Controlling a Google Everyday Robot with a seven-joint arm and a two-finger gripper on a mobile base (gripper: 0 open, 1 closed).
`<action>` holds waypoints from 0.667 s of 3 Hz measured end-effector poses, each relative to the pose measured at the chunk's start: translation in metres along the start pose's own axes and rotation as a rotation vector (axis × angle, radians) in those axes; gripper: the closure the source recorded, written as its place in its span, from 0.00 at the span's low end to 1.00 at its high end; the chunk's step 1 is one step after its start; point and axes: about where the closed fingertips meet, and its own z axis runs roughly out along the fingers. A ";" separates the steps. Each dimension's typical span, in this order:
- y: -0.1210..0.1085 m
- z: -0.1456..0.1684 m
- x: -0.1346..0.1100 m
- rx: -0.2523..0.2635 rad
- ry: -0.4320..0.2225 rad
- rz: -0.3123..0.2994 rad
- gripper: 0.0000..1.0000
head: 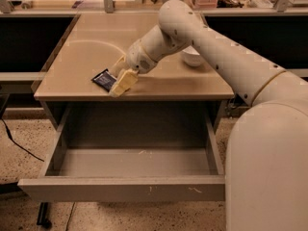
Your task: Place rxbar blueberry into top drawer
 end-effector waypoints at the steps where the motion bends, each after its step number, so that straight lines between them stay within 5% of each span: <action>1: 0.000 0.000 0.000 0.000 0.000 0.000 0.88; 2: 0.000 0.000 0.000 0.000 0.000 0.000 1.00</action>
Offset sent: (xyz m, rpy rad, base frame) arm 0.0000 0.0000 0.0000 0.0000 0.0000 0.0000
